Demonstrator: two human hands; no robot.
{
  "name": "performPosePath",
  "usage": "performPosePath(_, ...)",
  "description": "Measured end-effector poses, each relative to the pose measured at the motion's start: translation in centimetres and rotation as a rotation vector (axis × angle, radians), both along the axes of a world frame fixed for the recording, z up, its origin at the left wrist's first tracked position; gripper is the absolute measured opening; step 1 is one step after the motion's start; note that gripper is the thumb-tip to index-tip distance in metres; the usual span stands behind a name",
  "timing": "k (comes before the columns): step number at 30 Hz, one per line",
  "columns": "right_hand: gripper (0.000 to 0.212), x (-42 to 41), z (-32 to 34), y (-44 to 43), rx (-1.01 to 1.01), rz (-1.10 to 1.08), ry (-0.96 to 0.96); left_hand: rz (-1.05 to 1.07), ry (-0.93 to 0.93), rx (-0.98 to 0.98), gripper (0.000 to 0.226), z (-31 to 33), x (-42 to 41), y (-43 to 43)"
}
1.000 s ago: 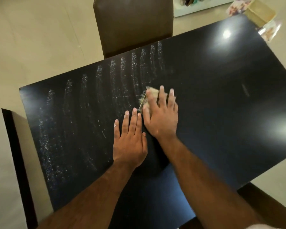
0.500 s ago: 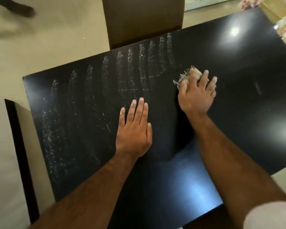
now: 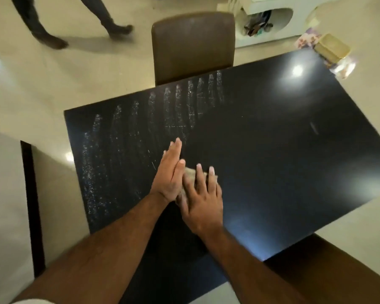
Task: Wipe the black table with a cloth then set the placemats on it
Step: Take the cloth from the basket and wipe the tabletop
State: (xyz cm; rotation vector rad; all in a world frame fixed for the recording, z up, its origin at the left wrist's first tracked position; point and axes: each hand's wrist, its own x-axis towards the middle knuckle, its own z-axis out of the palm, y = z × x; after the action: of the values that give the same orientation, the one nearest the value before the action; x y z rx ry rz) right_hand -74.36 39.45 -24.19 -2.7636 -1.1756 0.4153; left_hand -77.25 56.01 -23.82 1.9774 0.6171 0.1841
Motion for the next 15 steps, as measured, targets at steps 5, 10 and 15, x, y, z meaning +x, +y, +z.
performPosePath(5,0.083,-2.4,1.9,-2.2,-0.086,0.037,0.218,-0.331,0.211,0.346,0.070,2.5,-7.5,-4.9)
performPosePath(10,0.076,-2.5,4.5,-5.7,-0.012,-0.167,0.246,-0.398,0.356,0.490,0.072,3.3,-8.7,-8.7)
performPosePath(15,0.084,-3.2,2.1,-9.9,-0.060,-0.260,0.190,-0.519,0.485,0.595,0.072,3.6,-5.1,-9.9)
